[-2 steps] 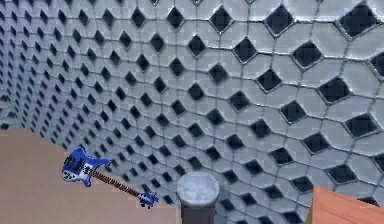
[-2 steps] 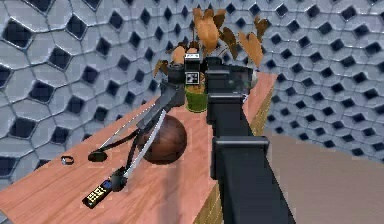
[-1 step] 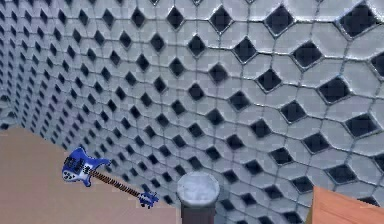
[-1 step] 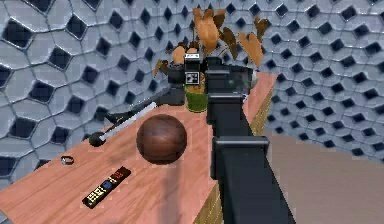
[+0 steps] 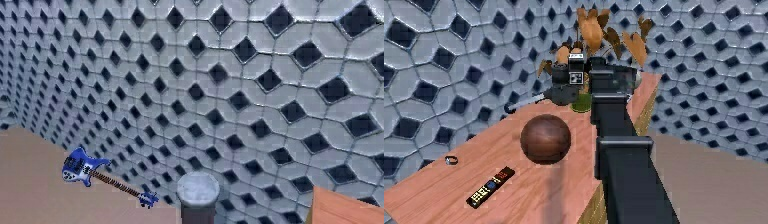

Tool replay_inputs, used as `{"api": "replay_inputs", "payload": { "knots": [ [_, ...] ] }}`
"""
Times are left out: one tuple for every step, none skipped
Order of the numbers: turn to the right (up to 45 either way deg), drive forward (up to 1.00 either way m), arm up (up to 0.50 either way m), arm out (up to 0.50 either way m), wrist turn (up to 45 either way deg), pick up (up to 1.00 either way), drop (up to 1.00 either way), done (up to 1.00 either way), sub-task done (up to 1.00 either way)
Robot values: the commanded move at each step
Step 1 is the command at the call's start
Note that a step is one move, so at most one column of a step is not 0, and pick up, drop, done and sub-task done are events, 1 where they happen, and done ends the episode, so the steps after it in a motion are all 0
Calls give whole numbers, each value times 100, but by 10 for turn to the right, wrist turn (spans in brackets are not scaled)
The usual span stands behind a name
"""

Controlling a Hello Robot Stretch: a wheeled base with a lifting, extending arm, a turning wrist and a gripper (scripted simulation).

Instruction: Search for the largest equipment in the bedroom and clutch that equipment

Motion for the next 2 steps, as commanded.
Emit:
{"api": "replay_inputs", "payload": {
  "knots": [
    [0,0,0,0,150,0,0,0,0],
    [0,0,-24,0,0,0,0,0,0]
  ]
}}
